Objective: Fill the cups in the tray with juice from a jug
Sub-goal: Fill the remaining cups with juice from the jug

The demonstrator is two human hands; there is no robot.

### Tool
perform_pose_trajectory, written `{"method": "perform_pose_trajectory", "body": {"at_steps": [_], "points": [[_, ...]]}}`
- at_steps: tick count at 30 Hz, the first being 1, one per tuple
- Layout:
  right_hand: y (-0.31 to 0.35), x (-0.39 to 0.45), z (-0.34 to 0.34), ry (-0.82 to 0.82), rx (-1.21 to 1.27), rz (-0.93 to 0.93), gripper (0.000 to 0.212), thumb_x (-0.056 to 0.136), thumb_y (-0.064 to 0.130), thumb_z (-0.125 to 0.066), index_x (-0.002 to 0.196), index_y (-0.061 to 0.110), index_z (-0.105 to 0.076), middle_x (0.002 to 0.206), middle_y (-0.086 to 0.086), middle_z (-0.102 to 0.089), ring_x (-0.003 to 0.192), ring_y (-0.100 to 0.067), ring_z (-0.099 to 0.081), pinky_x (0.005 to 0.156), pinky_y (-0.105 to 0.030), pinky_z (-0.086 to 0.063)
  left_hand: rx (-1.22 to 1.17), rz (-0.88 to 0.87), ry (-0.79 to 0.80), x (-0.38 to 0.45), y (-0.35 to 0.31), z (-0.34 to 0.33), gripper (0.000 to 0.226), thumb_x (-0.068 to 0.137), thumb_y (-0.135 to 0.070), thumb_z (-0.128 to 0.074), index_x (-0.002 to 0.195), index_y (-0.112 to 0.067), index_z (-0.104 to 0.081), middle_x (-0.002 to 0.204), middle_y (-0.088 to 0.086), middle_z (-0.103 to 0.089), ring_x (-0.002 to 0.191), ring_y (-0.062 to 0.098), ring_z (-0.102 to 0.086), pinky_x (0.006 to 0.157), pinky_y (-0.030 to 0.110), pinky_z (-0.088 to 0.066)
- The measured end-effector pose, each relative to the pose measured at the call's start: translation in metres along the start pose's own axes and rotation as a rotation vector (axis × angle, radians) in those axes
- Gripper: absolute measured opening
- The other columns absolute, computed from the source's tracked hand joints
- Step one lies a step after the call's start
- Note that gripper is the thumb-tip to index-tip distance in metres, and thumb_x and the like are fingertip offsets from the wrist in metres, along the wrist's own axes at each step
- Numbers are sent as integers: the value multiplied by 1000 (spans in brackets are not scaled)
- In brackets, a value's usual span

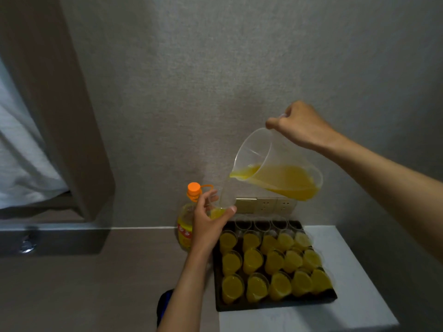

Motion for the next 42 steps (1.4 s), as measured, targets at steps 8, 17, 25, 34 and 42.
{"method": "perform_pose_trajectory", "body": {"at_steps": [8,17,25,34,42], "points": [[1,-1,-2,3,8,11,38,86,33,-69,58,19,-48,47,4,-37,45,-15,-33,50,-30,-27,19,-2,-3,0,2,1,55,77,-20,-88,123,-34,-61,125,-8,-64,121,9,-58,99,31,-52],[0,-1,-5,10,-1,-3,38,87,34,-69,60,18,-50,50,3,-41,48,-17,-36,51,-30,-29,20,12,-9,1,5,-1,55,77,-21,-89,122,-36,-62,125,-14,-64,121,8,-58,106,44,-50],[-1,3,-9,22,8,12,42,88,34,-69,56,19,-46,45,6,-36,44,-15,-31,50,-29,-27,23,17,2,2,2,-1,55,68,-36,-88,115,-48,-62,124,-16,-65,123,11,-60,107,47,-49],[-1,7,-9,23,7,12,44,87,34,-68,54,20,-43,36,10,-31,34,-8,-25,49,-30,-26,28,16,-12,3,3,1,54,73,-29,-89,118,-43,-61,124,-13,-64,122,10,-59,106,46,-50],[1,6,-9,16,1,11,42,87,34,-69,55,20,-44,40,9,-33,42,-14,-30,49,-30,-26,26,14,-7,2,4,2,53,78,-20,-88,118,-41,-61,124,-11,-64,121,5,-57,104,39,-51]]}}
Point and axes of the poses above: each hand's wrist, its own x-axis towards the middle knuckle, its own z-axis out of the back of the hand, y = z × x, the point moved 7 cm from there along x, towards the middle knuckle
